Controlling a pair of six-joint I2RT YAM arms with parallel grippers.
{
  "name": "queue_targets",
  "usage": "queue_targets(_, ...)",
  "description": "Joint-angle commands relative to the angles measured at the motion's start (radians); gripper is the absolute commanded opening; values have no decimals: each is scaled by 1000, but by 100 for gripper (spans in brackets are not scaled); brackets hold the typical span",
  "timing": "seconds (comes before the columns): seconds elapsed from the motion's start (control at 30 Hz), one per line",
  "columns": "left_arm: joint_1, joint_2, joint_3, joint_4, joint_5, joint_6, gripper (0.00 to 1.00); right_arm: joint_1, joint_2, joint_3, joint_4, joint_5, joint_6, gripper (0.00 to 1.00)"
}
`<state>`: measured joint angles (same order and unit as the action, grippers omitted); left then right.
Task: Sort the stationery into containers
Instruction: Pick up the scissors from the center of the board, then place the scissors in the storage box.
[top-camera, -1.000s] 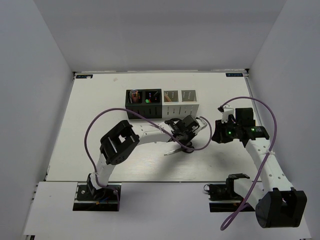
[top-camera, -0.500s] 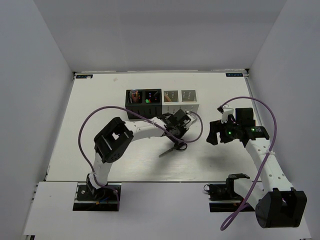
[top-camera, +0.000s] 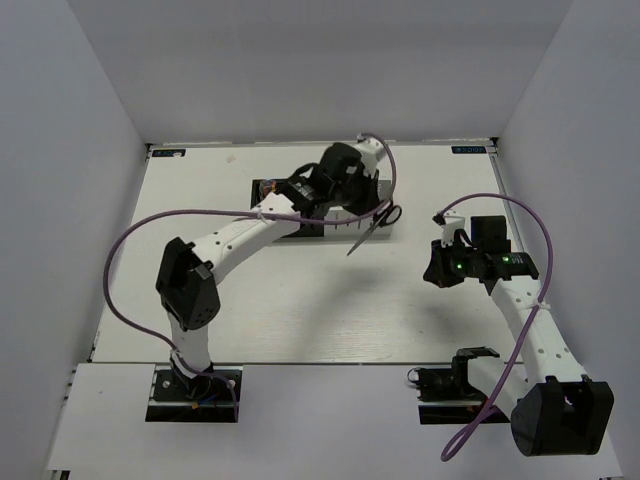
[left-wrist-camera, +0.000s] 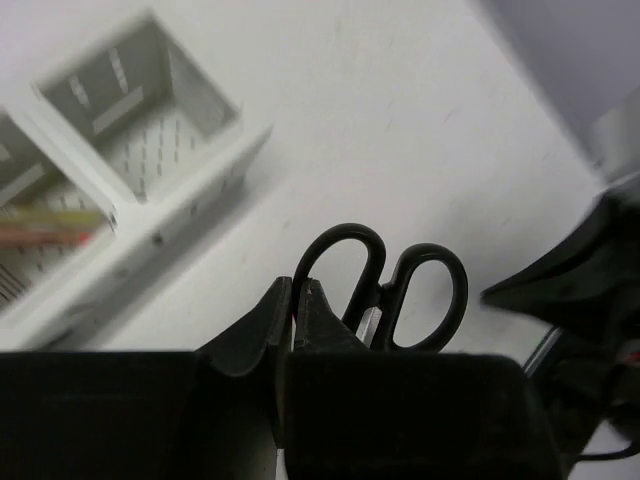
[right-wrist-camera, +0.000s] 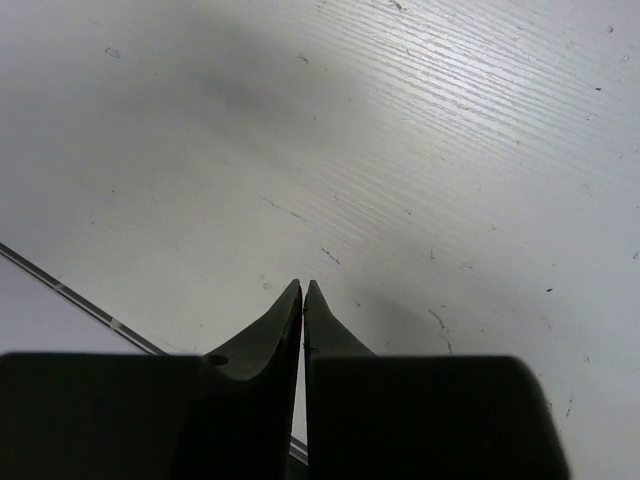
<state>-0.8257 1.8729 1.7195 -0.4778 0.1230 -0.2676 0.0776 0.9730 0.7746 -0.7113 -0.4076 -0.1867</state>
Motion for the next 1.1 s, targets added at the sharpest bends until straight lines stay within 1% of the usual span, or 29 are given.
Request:
queue_targets(0.0, 45, -49, 66, 109, 56, -84, 0, -6, -5, 0, -20, -34, -11, 6)
queue_targets(0.03, 54, -46, 69, 163, 52, -88, 0, -2, -3, 0, -20, -37, -14, 6)
queue_targets(0.1, 83, -41, 17, 249, 46, -117, 0, -1, -3, 3, -22, -53, -14, 9)
queue_targets(0.13, 94, -37, -1, 403, 50, -140, 0, -2, -2, 0, -24, -54, -22, 11)
queue_targets(0.17, 103, -31, -36, 454, 55, -169, 0, -2, -2, 3, -27, -57, -25, 11)
queue_targets(0.23, 137, 20, -25, 598, 73, -223, 0, 1, -2, -3, -28, -74, -33, 12)
queue_targets(0.27, 154, 38, -18, 623, 92, -243, 0, -4, -2, 0, -31, -79, -37, 12)
queue_targets(0.3, 167, 98, 29, 675, 113, -289, 0, -1, 1, -3, -31, -91, -40, 12)
queue_targets(0.37, 183, 136, 83, 734, 118, -311, 0, 1, 0, 0, -31, -94, -45, 12)
queue_targets(0.4, 186, 187, 122, 742, 127, -329, 0, -2, 1, 0, -34, -96, -45, 12)
queue_targets(0.43, 195, 204, 167, 743, 125, -341, 0, 1, 0, 0, -36, -99, -45, 12)
queue_targets(0.5, 200, 257, 210, 760, 127, -347, 0, 4, -2, 0, -39, -100, -51, 12)
queue_targets(0.63, 209, 296, 241, 785, 93, -309, 0, 1, -7, 2, -39, -115, -53, 14)
queue_targets(0.73, 218, 322, 235, 791, 92, -311, 0, 1, -10, 6, -47, -119, -56, 14)
queue_targets(0.77, 224, 331, 227, 797, 110, -318, 0, 2, -8, 5, -45, -116, -56, 15)
queue_targets(0.83, 224, 339, 212, 798, 119, -318, 0, 1, -8, 5, -43, -114, -57, 15)
queue_targets(0.97, 224, 341, 152, 805, 147, -289, 0, 2, -11, 6, -45, -115, -57, 15)
queue_targets(1.07, 223, 341, 141, 782, 148, -254, 0, 1, -8, 6, -50, -120, -57, 15)
